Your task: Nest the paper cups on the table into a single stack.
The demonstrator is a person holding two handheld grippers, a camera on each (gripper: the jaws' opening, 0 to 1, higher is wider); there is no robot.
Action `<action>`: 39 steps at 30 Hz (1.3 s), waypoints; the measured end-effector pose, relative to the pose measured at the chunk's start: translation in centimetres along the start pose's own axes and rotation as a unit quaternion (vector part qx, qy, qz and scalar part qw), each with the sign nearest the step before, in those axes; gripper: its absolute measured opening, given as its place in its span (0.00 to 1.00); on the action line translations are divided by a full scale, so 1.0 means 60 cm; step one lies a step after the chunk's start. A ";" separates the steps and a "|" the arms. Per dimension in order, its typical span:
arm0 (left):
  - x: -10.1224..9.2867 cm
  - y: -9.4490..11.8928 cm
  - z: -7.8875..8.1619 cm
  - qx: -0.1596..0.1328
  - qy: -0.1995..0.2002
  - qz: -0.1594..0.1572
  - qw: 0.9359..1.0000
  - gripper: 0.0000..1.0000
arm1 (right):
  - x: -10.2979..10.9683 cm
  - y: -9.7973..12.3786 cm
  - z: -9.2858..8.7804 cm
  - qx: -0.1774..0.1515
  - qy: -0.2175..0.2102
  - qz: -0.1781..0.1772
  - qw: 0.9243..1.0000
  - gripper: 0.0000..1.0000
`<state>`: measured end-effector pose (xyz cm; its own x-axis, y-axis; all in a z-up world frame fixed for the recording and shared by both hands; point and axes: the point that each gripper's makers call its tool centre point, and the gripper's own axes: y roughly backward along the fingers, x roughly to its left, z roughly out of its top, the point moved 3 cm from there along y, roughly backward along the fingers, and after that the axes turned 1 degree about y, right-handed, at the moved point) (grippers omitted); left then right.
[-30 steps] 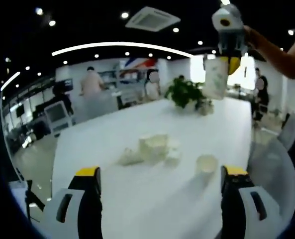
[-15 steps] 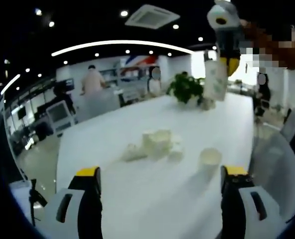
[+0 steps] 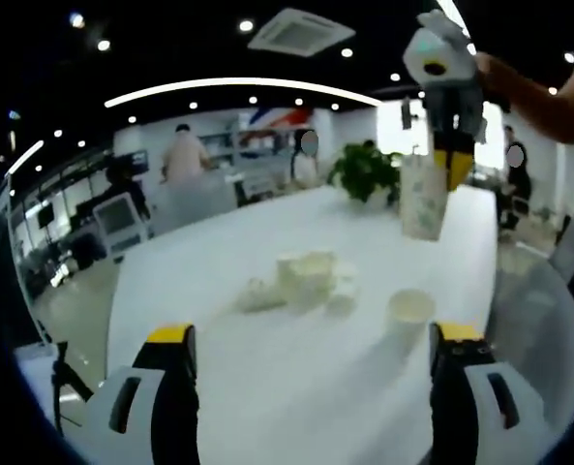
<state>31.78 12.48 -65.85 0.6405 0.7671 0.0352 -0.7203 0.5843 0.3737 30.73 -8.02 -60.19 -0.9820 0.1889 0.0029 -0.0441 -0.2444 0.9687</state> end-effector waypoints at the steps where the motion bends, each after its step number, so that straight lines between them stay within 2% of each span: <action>1: 0.000 0.000 0.001 -0.001 0.002 0.000 1.000 0.99 | 0.001 -0.004 0.001 0.000 0.000 0.001 1.000 0.00; 14: 0.004 0.003 0.015 -0.016 0.014 0.017 1.000 0.99 | 0.011 -0.064 -0.008 0.017 -0.022 0.017 0.999 0.00; 19: 0.002 0.004 0.012 -0.015 0.015 0.017 1.000 0.99 | 0.010 -0.092 -0.023 0.029 -0.031 0.014 0.999 0.00; 27: 0.002 0.003 0.009 -0.016 0.017 0.014 1.000 0.99 | 0.016 -0.126 -0.024 0.026 -0.048 0.027 0.998 0.00; 39: 0.000 0.005 -0.012 -0.018 0.021 0.020 0.999 0.99 | 0.021 -0.170 -0.029 0.035 -0.059 0.031 0.997 0.00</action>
<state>31.35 12.83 -66.39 0.5997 0.8002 0.0105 -0.7549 0.5613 0.3393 29.63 -6.93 -70.49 -0.9538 0.2871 0.0883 0.0327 -0.1929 0.9807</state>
